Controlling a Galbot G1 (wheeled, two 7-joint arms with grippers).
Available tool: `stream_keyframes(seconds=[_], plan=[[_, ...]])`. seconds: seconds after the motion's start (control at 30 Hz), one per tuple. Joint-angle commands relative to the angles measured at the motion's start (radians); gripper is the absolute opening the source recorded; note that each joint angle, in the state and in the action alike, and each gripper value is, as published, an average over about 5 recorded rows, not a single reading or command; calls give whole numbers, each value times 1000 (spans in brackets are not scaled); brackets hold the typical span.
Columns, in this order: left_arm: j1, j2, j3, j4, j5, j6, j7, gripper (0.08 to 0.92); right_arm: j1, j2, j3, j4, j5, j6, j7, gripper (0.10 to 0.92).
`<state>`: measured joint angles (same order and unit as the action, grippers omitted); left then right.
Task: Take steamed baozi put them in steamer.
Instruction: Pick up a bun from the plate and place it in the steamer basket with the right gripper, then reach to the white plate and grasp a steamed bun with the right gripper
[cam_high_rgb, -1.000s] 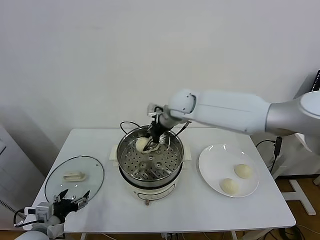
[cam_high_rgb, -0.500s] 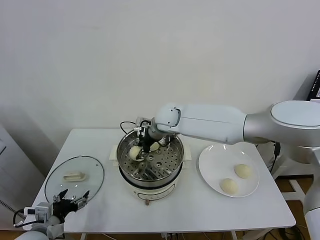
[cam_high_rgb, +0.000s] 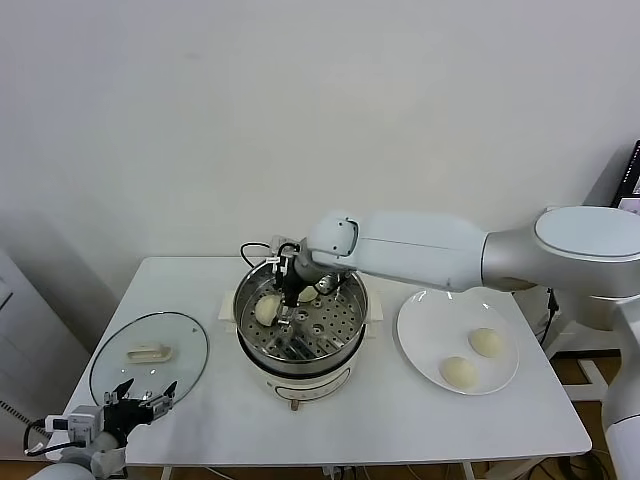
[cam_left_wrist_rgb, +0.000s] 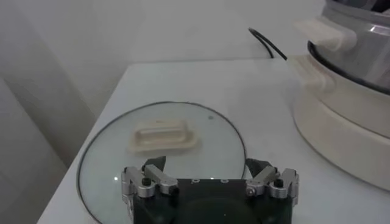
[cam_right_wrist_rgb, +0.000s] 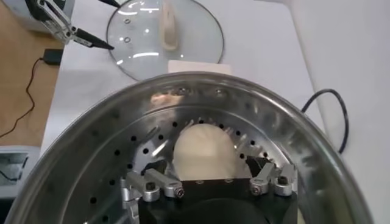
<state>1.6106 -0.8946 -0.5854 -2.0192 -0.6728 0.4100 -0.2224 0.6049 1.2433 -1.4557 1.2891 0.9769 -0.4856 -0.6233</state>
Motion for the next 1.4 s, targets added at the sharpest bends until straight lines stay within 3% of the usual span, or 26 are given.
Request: stream_keyframes(seconds=[0.03,0.3,0.6,1.4], plan=[[-9,13,5,-3,-7,-3,2,823,264,-254,-110,94,-90,97,-284,822],[-17,17,11,-5,-11,-2,2,823,357,-519,-248,146,-275,249,-475,823],[-18,22,12,-8,-12,-6,4,823,187,-687,-208,114,-449,339,-497,823],[-19,22,11,5,-12,-8,4,823,-239,-615,71,-75,-642,440,-470,823]])
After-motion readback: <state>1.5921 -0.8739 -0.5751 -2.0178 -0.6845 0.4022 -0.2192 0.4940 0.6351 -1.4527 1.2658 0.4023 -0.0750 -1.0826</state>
